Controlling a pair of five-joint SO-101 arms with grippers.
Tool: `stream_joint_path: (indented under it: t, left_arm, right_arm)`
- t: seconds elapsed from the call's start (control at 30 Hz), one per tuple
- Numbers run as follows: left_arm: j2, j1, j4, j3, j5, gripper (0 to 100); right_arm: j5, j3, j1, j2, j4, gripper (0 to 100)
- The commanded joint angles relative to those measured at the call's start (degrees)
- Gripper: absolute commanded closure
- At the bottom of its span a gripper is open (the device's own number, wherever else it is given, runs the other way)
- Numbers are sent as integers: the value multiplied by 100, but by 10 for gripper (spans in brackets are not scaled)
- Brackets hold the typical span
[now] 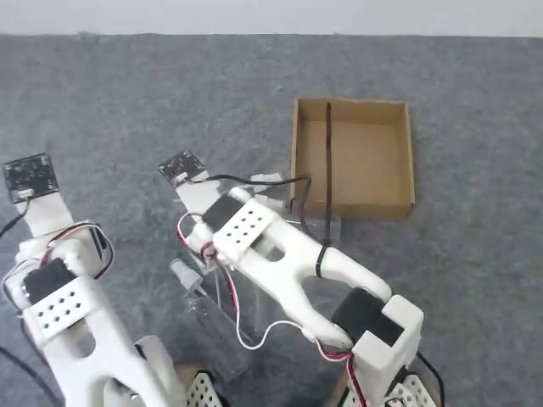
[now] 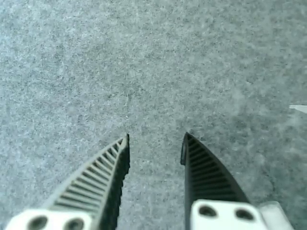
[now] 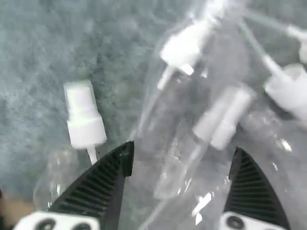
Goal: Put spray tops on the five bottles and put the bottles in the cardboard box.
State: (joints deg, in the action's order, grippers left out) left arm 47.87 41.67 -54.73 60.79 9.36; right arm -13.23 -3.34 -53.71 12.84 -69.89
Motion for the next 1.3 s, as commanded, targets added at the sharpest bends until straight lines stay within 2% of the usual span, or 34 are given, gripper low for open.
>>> stream_joint_path:
  t: [0.0, 0.1, 0.33, 0.47, 0.6, 0.77, 0.9, 1.07, 1.27]
  left_arm:
    - [-9, 18, 141, -101, -35, 836]
    - [0, 18, 141, -110, -35, 836]
    - [-9, -281, 114, -92, -35, 836]
    - [-18, -484, 105, -145, -35, 836]
    - [-26, -1064, -237, -435, -18, 836]
    - [-35, -2022, -958, -1095, -35, 836]
    - [-53, -2620, -1310, -1420, -70, 836]
    - [-826, -3147, -1187, -1604, -316, 836]
    - [-2224, -3297, -1152, -2431, -325, 836]
  right_arm:
    - [642, 835, 400, -892, -1156, 740]
    - [1345, 1064, 866, -1349, -1947, 741]
    - [2426, 1002, 2097, -2668, -2835, 742]
    - [3209, 88, 2492, -3415, -2949, 742]
    - [3640, -1996, 2624, -4145, -2018, 742]
    - [3675, -4202, 2756, -4954, -418, 742]
    - [3640, -4844, 3020, -4998, 233, 742]
    - [3657, -5319, 3055, -4743, 901, 742]
    - [3684, -5618, 3073, -4444, 1332, 742]
